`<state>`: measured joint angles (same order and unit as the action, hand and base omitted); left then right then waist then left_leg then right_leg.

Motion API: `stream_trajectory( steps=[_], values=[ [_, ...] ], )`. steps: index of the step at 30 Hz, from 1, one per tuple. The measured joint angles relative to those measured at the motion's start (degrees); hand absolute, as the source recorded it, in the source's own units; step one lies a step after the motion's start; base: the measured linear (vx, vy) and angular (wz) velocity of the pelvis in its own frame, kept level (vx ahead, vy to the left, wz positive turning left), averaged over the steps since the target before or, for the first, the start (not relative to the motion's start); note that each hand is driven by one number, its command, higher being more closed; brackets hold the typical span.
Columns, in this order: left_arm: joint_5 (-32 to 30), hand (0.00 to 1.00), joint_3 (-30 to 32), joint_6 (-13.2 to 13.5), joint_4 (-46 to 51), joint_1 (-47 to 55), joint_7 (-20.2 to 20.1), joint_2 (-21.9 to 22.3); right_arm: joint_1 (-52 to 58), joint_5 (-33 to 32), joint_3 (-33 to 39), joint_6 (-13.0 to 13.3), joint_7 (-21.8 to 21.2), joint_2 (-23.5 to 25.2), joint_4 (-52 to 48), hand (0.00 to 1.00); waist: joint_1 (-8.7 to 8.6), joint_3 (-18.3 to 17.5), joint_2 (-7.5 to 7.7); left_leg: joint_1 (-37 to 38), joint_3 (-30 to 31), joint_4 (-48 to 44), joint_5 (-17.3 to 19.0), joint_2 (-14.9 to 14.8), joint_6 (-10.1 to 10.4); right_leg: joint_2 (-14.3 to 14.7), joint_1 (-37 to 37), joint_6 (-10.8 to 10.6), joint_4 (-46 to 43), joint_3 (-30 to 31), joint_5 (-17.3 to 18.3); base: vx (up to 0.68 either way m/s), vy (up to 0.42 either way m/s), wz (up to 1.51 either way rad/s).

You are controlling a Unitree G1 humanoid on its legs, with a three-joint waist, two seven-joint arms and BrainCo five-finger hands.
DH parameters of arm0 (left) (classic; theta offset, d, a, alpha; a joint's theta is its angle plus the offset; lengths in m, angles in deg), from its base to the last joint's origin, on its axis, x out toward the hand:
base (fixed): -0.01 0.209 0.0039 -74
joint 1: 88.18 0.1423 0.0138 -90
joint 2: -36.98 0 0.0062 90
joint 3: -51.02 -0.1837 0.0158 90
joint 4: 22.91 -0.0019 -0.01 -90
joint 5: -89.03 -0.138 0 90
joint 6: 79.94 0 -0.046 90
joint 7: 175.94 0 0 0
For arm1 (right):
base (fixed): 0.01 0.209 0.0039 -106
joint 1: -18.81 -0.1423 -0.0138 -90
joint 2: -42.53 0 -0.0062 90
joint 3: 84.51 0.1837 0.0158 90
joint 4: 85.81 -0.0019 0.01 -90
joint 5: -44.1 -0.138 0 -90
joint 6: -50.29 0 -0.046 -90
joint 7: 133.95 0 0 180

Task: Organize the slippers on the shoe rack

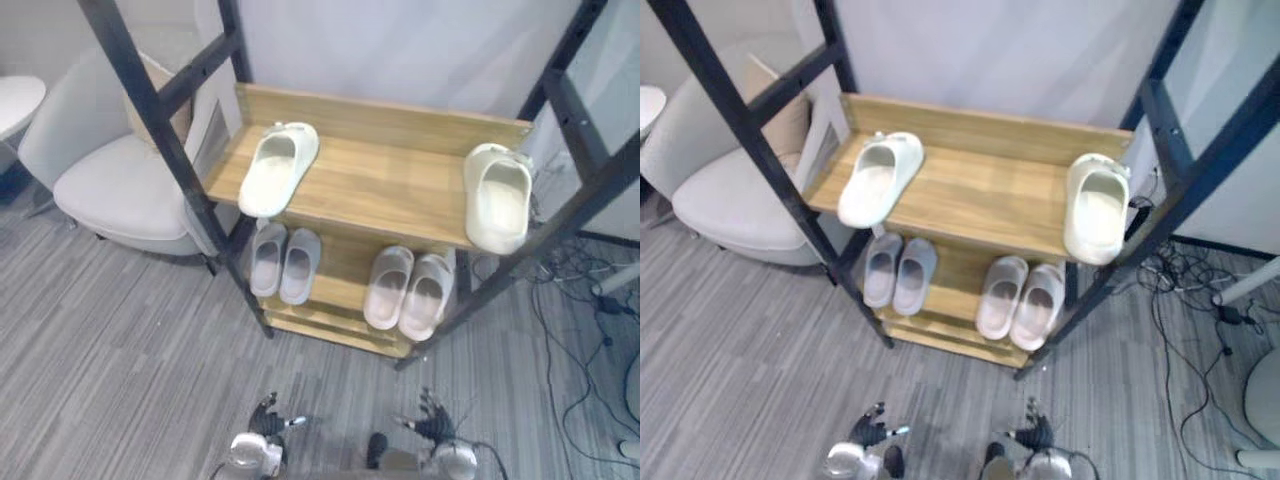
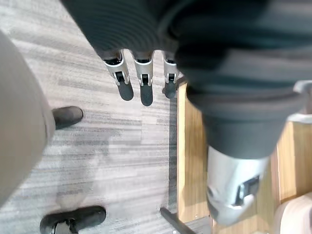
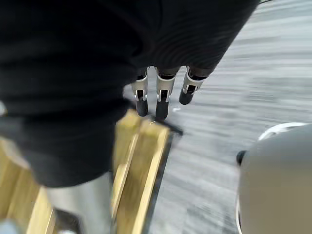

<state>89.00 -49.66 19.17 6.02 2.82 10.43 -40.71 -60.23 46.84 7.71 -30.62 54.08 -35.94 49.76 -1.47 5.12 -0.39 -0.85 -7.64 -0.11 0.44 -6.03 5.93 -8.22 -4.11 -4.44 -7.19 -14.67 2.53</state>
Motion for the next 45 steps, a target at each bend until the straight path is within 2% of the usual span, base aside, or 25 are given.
stream_trajectory(
  steps=[4, 7, 11, 12, 13, 14, 16, 19, 24, 28, 31, 33, 34, 37, 41, 45],
  values=[
    [0.0, 0.0, -0.6, 0.0, -0.4, -0.1, -0.1, -0.3, -0.5, -2.9, 1.8, 0.5, -0.4, 0.0, 3.0, 0.0, -0.03, -0.2, 0.04, 2.5, -1.0, 0.5, 0.0, 0.0, 0.0, 0.4, 2.8, 0.0, 2.1, 0.3, -0.9, -0.05, 0.018, -0.07],
    [0.1, 0.0, -3.6, 0.1, -0.4, -0.2, -0.1, -0.4, -0.9, -5.2, 3.4, 0.6, -0.7, 0.1, 5.2, 0.0, -0.04, -0.5, 0.08, 3.3, -1.3, 1.4, 0.1, 0.0, 0.0, 0.9, 3.7, -0.3, 3.9, 1.3, -1.7, -0.08, 0.009, -0.18],
    [0.1, 0.0, -10.2, 0.1, -0.2, -0.6, 0.0, -0.4, -0.9, -5.5, 5.0, 0.6, -0.7, -0.3, 7.1, 0.0, -0.42, -0.8, 0.28, 4.4, -1.6, 2.0, 0.4, -0.2, -0.1, 1.3, 4.5, -0.1, 5.6, 1.9, -2.6, -0.01, -0.003, -0.07],
    [0.2, 0.0, -14.1, 0.1, 1.2, -0.7, 0.0, -0.4, -0.7, -5.6, 6.0, 0.5, -0.6, -0.4, 7.4, 0.0, -0.62, -0.8, 0.29, 4.9, -1.8, 2.2, 0.4, -0.2, -0.1, 1.4, 4.7, -0.2, 5.6, 2.1, -2.6, 0.02, 0.0, -0.05],
    [0.4, 0.0, -17.9, 0.1, 4.1, -0.7, -0.1, -0.5, -0.1, -5.7, 6.6, 0.4, -0.6, -0.5, 7.9, 0.0, -0.84, -0.8, 0.26, 4.9, -1.9, 2.3, 0.5, -0.2, 0.0, 1.4, 5.4, -0.2, 5.9, 2.1, -2.6, 0.02, 0.0, -0.05],
    [0.5, 0.0, -19.0, 0.1, 5.2, -0.7, -0.1, -0.6, 0.3, -5.7, 6.6, 0.4, -0.6, -0.5, 7.9, 0.0, -0.88, -0.8, 0.21, 5.0, -1.9, 2.4, 0.5, -0.2, 0.0, 1.4, 5.4, -0.2, 6.0, 2.1, -2.6, 0.03, 0.0, -0.02],
    [1.5, 0.0, -25.0, 0.7, 13.2, -1.0, -1.3, -0.7, 2.7, -6.2, 6.6, 0.2, -0.6, -0.7, 7.9, 0.0, -1.16, -1.5, -0.11, 5.0, -1.7, 3.1, 0.5, -0.1, 0.0, 1.5, 5.5, -0.2, 6.4, 2.0, -2.7, 0.06, 0.0, 0.02],
    [3.6, 0.0, -30.0, 1.8, 22.7, -2.1, -3.5, -0.8, 4.2, -7.4, 6.9, -0.1, -0.7, -0.7, 8.3, 0.0, -1.84, -1.7, -0.27, 5.2, -1.0, 3.3, 0.1, 0.1, -0.1, 1.5, 6.1, -0.5, 6.4, 1.2, -2.6, 0.09, 0.003, 0.11],
    [8.1, 0.0, -33.7, 2.6, 35.7, -5.5, -5.0, -1.3, 4.3, -7.4, 7.0, -0.1, -0.7, -1.1, 9.3, 0.0, -2.04, -2.1, -0.41, 5.9, -0.8, 3.8, 0.0, 0.2, -0.1, 1.5, 6.2, -0.2, 6.4, 0.8, -2.3, 0.08, -0.003, 0.04],
    [9.3, 0.0, -33.1, 3.3, 44.6, -10.3, -5.5, -2.5, 4.2, -7.3, 6.6, -0.1, -0.7, -1.5, 9.2, 0.0, -2.17, -2.2, -0.5, 5.9, -0.8, 4.0, 0.1, 0.3, -0.2, 1.5, 6.2, -0.1, 6.6, 0.8, -2.2, 0.04, 0.002, 0.0],
    [9.3, 0.0, -30.2, 4.3, 50.4, -13.0, -5.3, -3.0, 4.0, -7.2, 6.4, -0.1, -0.7, -1.5, 9.0, 0.0, -2.53, -2.2, -0.52, 5.9, -1.0, 4.0, 0.2, 0.4, -0.3, 1.5, 6.2, -0.1, 6.7, 1.0, -2.2, 0.0, 0.001, -0.01],
    [9.3, 0.0, -26.1, 5.1, 53.9, -16.9, -3.1, -4.2, 3.9, -5.4, 5.5, -0.1, -0.5, -1.8, 8.9, 0.0, -2.9, -2.3, -0.51, 5.9, -1.4, 4.0, 0.2, 0.4, -0.4, 1.5, 6.2, -0.1, 7.4, 1.4, -2.5, -0.01, 0.005, -0.08],
    [9.3, 0.0, -25.5, 5.2, 53.9, -17.4, -2.8, -4.3, 3.8, -5.0, 5.5, -0.1, -0.5, -1.8, 8.9, 0.0, -2.9, -2.3, -0.51, 5.9, -1.4, 4.0, 0.2, 0.4, -0.4, 1.6, 6.2, -0.1, 7.5, 1.4, -2.5, -0.01, 0.001, -0.09],
    [10.0, 0.0, -17.7, 5.4, 54.0, -22.4, 1.6, -5.0, 3.6, -4.9, 4.2, -0.6, -0.3, -2.3, 8.8, 0.0, -3.06, -2.5, -0.45, 5.9, -2.5, 4.1, 0.3, 0.4, -0.4, 1.8, 6.2, -0.1, 8.9, 2.2, -3.6, -0.02, 0.0, -0.15],
    [10.1, 0.0, -13.3, 5.6, 53.2, -25.6, 4.8, -6.9, 3.5, -4.1, 4.2, -0.9, -0.3, -2.2, 8.8, 0.0, -3.72, -2.5, -0.39, 5.8, -2.8, 4.1, 0.3, 0.4, -0.4, 1.8, 6.3, -0.2, 9.9, 2.4, -4.5, 0.0, 0.001, -0.06],
    [10.1, 0.0, -7.2, 5.6, 47.3, -30.6, 8.0, -8.6, 3.2, -2.7, 4.2, -1.7, -0.3, -2.2, 7.9, 0.0, -4.59, -2.7, -0.13, 5.0, -2.9, 4.0, 0.3, 0.6, -0.4, 1.9, 6.1, -0.1, 11.7, 2.4, -5.4, -0.01, -0.003, -0.02]
  ],
)
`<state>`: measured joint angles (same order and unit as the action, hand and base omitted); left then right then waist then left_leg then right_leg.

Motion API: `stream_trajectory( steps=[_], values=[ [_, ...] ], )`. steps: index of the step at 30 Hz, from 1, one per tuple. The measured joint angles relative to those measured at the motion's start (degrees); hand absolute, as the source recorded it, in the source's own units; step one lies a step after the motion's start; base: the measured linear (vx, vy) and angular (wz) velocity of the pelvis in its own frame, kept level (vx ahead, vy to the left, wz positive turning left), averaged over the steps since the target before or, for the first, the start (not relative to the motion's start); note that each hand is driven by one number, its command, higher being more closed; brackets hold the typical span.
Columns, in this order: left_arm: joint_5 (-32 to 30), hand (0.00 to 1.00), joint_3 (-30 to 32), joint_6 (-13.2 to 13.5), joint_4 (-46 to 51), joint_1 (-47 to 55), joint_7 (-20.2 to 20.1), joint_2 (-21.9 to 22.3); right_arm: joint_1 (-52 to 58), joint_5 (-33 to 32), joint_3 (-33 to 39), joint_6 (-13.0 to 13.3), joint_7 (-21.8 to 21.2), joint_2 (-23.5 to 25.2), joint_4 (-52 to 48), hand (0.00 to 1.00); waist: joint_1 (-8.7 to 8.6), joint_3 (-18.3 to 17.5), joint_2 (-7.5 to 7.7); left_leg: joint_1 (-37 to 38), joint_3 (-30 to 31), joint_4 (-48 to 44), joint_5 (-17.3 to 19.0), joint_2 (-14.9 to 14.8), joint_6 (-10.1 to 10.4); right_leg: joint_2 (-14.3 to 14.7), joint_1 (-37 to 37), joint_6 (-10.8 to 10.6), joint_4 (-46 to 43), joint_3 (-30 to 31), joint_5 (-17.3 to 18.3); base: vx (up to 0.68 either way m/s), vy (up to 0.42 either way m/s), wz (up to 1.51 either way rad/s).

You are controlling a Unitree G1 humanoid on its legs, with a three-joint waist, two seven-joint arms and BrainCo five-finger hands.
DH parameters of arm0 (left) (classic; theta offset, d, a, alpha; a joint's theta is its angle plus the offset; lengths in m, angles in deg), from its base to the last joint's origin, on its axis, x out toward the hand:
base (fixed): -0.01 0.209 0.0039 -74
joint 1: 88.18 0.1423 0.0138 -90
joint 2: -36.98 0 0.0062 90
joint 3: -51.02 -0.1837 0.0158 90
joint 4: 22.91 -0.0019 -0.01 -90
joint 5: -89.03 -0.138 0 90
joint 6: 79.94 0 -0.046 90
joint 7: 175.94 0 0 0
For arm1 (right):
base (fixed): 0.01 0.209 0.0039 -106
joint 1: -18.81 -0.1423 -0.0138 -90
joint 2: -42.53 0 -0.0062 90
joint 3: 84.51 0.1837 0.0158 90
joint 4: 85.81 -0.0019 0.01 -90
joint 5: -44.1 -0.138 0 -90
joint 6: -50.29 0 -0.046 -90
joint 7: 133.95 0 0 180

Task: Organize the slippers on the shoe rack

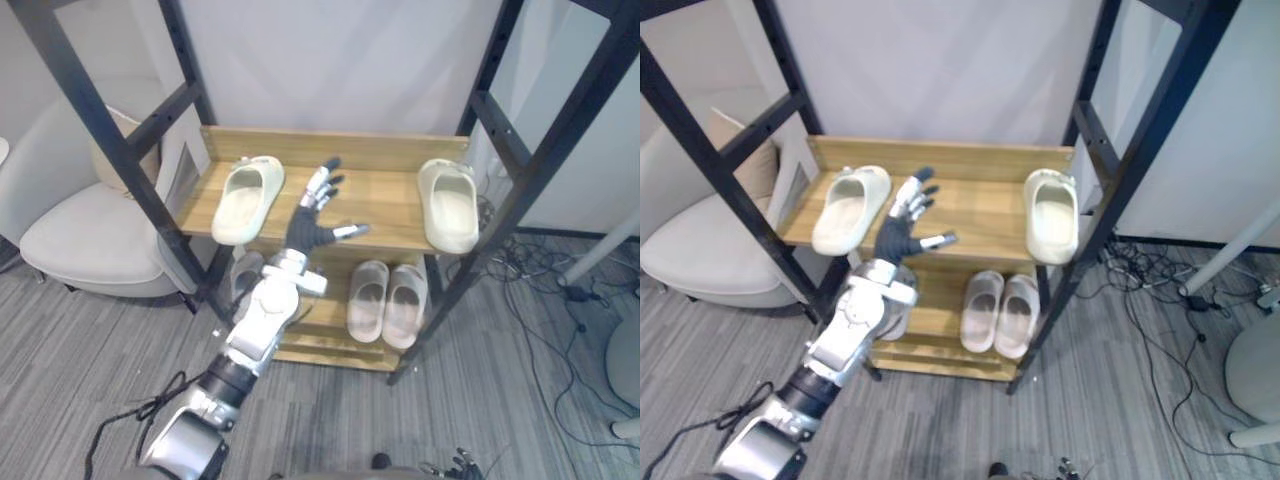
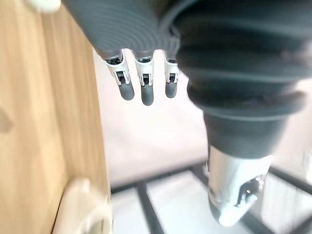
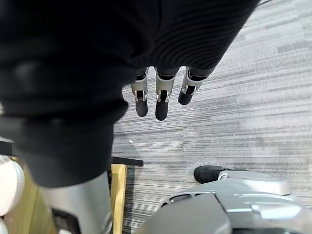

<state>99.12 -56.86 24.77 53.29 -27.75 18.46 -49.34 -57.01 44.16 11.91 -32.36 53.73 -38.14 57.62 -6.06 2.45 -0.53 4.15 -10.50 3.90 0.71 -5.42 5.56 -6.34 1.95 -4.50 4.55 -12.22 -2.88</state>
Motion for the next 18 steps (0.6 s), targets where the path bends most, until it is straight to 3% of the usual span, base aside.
stream_trajectory(
  steps=[6, 12, 18],
  values=[
    [-0.5, 0.0, 5.6, -0.7, -9.7, -8.3, 3.5, -8.2, -0.6, 0.1, 0.0, -0.1, 0.0, 0.2, -1.9, 0.0, -0.41, 0.3, 0.48, -2.2, -2.1, 0.0, 0.0, -0.1, 0.0, 0.3, -3.0, 0.0, 0.5, 1.9, -1.1, -0.02, -0.007, -0.17],
    [0.0, 0.0, 8.5, -1.3, -15.6, -12.8, 4.4, -15.9, -1.0, 1.2, 0.0, -0.1, 0.0, 1.0, -3.0, 0.0, -0.48, 1.0, 0.46, -2.6, -4.4, 0.0, 0.1, 0.0, 0.0, 0.4, -5.0, 0.3, 0.5, 4.7, -1.8, 0.02, -0.006, -0.23],
    [-0.1, 0.0, 9.7, -1.6, -20.2, -15.6, 4.6, -18.6, -1.9, 2.2, 0.1, 0.0, 0.0, 1.0, -3.1, 0.0, -0.52, 2.4, 0.28, -3.6, -4.9, -0.1, 0.1, 0.1, -0.1, 0.4, -6.3, 0.5, 0.4, 5.4, -2.5, -0.03, -0.018, -0.07]
  ],
)
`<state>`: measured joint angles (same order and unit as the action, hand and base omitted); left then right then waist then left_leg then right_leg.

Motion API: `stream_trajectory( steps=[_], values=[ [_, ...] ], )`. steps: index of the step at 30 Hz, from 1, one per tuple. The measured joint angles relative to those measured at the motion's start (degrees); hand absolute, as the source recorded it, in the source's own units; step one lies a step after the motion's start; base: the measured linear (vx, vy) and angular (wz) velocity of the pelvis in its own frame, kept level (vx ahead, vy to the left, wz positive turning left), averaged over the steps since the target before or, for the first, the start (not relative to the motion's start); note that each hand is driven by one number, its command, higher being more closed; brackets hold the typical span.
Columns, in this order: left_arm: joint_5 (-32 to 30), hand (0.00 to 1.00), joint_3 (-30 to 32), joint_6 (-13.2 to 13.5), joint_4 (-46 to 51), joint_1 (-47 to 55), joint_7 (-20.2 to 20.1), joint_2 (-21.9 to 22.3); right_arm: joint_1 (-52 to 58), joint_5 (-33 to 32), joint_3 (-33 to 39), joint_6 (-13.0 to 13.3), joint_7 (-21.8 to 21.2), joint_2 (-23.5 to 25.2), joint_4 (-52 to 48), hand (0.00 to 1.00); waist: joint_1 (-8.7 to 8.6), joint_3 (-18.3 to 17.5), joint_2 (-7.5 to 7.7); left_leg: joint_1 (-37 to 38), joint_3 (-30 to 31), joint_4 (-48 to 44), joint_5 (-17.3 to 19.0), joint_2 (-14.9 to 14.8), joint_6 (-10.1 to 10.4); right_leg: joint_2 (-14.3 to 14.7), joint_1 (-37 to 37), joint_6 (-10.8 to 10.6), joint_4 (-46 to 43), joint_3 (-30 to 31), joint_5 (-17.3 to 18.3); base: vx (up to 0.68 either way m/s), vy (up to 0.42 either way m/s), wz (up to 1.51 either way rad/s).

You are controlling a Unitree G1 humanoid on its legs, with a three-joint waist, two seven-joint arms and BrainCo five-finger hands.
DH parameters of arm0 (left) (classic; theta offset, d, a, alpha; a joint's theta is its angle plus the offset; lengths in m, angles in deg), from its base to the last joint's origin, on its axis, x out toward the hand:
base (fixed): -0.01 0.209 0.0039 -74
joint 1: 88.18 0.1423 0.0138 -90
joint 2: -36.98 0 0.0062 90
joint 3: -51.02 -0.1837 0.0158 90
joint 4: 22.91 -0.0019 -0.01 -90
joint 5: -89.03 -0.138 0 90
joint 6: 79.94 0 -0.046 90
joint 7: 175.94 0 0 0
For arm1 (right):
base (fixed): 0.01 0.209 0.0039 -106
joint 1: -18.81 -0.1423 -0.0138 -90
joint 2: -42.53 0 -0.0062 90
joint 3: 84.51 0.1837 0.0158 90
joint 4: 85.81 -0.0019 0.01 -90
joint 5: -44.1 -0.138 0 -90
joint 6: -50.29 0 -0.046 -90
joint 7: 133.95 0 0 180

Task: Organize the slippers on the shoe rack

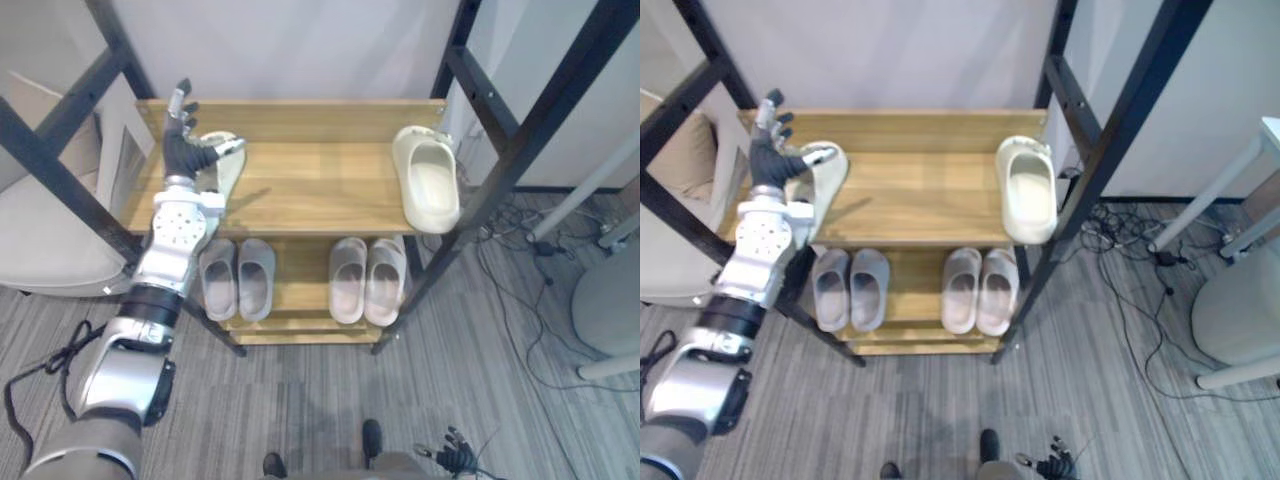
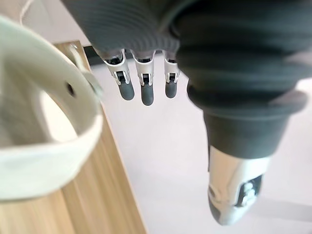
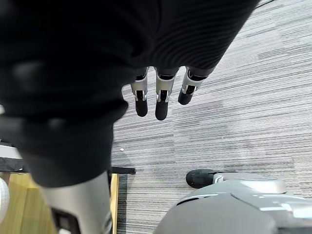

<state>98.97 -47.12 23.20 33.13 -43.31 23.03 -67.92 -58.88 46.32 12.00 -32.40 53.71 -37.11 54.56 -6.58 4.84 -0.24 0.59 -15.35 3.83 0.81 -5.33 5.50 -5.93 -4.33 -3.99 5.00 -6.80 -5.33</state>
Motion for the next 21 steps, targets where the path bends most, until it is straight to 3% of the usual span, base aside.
stream_trajectory(
  steps=[21],
  values=[
    [-10.9, 0.0, 0.0, -2.3, -5.3, -1.4, -0.5, -4.4, -0.1, -0.1, -0.1, 0.7, -0.2, -0.6, 0.2, 0.0, 0.47, 0.8, -1.11, -0.6, 1.2, -0.2, -0.1, 0.3, -0.1, -0.2, 0.0, 0.0, 0.0, -0.6, -0.2, -0.02, -0.013, 0.02]
  ],
)
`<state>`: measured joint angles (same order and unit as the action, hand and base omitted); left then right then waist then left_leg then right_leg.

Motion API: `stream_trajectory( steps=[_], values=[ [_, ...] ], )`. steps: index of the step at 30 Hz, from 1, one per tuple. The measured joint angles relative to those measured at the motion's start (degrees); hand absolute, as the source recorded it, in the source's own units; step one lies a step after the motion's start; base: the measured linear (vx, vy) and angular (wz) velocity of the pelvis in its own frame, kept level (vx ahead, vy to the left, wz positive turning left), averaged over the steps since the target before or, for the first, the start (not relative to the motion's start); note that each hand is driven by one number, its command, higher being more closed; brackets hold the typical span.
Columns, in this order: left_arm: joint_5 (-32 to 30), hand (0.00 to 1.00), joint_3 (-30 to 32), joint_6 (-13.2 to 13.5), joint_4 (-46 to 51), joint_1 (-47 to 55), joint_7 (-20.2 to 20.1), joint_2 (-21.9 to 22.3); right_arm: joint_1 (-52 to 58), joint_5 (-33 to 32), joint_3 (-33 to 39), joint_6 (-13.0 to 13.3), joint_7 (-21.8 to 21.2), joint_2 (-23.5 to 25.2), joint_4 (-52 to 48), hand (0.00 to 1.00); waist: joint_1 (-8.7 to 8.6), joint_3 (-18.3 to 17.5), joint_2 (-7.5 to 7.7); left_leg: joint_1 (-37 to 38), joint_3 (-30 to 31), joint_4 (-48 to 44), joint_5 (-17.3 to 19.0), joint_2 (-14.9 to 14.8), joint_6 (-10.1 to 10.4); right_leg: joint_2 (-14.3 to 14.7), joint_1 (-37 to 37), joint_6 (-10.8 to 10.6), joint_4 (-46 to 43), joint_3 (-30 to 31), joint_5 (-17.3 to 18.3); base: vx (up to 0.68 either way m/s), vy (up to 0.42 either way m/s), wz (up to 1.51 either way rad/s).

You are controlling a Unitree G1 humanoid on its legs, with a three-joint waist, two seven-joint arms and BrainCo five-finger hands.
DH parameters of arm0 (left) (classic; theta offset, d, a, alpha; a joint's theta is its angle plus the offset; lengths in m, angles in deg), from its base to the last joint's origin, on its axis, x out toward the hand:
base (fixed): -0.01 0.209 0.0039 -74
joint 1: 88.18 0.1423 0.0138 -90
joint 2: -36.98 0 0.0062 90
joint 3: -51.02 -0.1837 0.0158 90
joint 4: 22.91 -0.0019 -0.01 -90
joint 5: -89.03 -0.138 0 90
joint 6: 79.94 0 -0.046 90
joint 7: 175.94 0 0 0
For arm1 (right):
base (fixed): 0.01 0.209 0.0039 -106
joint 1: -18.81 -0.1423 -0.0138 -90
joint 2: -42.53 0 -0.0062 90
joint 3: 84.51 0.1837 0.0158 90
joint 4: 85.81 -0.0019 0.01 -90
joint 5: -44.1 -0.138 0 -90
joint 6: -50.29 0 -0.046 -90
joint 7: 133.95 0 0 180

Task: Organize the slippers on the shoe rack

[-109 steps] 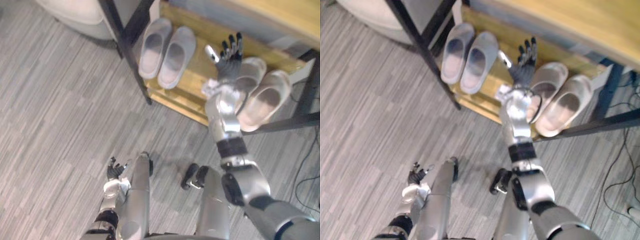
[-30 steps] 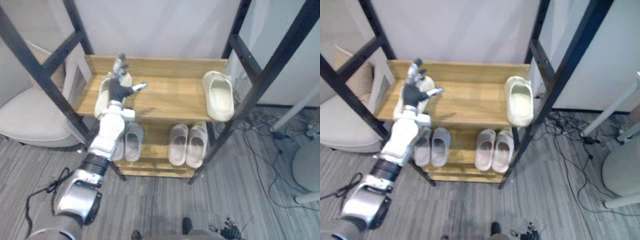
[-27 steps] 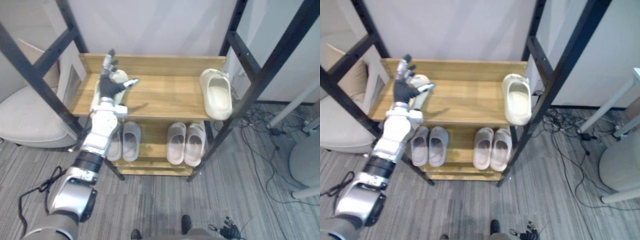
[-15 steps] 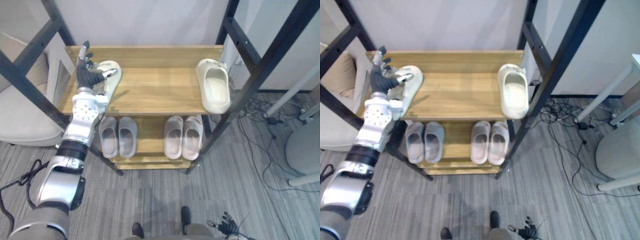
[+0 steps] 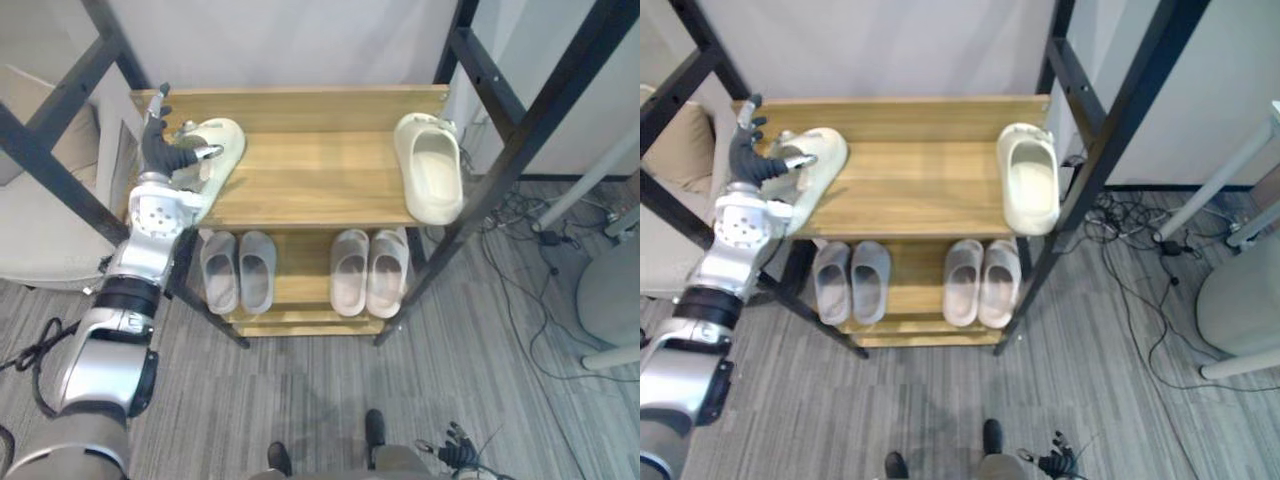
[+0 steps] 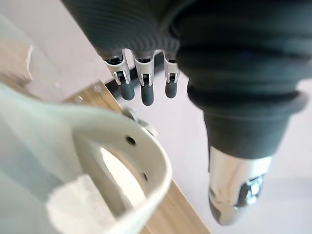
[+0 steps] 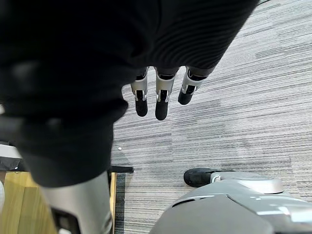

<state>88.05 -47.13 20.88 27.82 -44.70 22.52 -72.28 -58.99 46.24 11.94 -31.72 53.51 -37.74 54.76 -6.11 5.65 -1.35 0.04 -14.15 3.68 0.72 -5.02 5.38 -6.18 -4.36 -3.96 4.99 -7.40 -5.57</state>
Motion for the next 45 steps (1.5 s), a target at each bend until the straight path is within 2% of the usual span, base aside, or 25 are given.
stream_trajectory(
  steps=[8, 13, 17, 24, 34, 45],
  values=[
    [-0.6, 0.0, 0.5, 0.0, 2.1, 0.0, 0.1, -1.5, -0.1, 0.0, -0.1, 0.0, -0.1, -0.2, 0.0, 0.0, 0.29, 0.2, -0.28, 0.0, 0.6, 0.0, 0.0, 0.2, -0.1, -0.2, 0.2, 0.0, 0.0, -0.4, 0.0, -0.01, -0.008, 0.02],
    [-4.7, 0.0, 0.5, -0.1, 2.9, 0.0, 0.2, -2.1, -0.2, 0.1, -0.4, -0.1, -0.1, -0.3, 0.0, 0.0, 0.28, 0.2, -0.34, -0.1, 1.2, 0.0, -0.2, 0.3, -0.3, -0.3, 0.4, 0.0, 0.0, -1.1, 0.0, -0.01, -0.017, 0.06],
    [-9.3, 0.0, -0.5, -1.2, 2.3, -0.1, 0.2, -2.4, -0.3, 0.1, -0.6, -0.1, -0.1, -0.4, 0.1, 0.0, 0.19, 0.2, -0.36, -0.3, 1.5, 0.0, -0.3, 0.4, -0.4, -0.5, 0.5, 0.0, 0.0, -1.3, 0.0, -0.02, -0.015, 0.04],
    [-16.8, 0.0, -4.2, -3.3, -4.3, -5.1, 0.2, -4.8, -0.4, 0.0, -0.6, 0.0, -0.1, -0.4, 0.1, 0.0, 0.17, 0.3, -0.34, -2.0, 0.5, 0.0, -0.5, 0.7, -0.7, -0.8, -2.2, -0.1, -0.8, 0.0, -0.1, -0.02, -0.008, -0.06],
    [-21.5, 0.0, -6.3, -4.9, -6.4, -9.8, 0.4, -4.6, -0.6, -0.1, -0.8, 0.0, 0.1, -0.4, -0.1, 0.0, -0.18, 0.5, -0.36, -2.6, 0.0, 0.1, -0.4, 0.7, -0.7, -0.8, -3.2, -0.1, -0.9, 0.7, -0.1, 0.0, -0.01, -0.03],
    [-26.0, 0.0, -7.7, -6.6, -6.4, -13.6, 0.3, -3.6, -1.0, -0.1, -2.3, -0.1, 0.7, 0.0, -3.6, 0.0, -0.27, 2.1, 0.33, -5.2, -2.8, -1.1, 0.4, 0.6, -0.8, -0.7, -7.1, -0.2, -1.6, 3.8, -0.8, -0.01, -0.007, -0.13]
  ],
)
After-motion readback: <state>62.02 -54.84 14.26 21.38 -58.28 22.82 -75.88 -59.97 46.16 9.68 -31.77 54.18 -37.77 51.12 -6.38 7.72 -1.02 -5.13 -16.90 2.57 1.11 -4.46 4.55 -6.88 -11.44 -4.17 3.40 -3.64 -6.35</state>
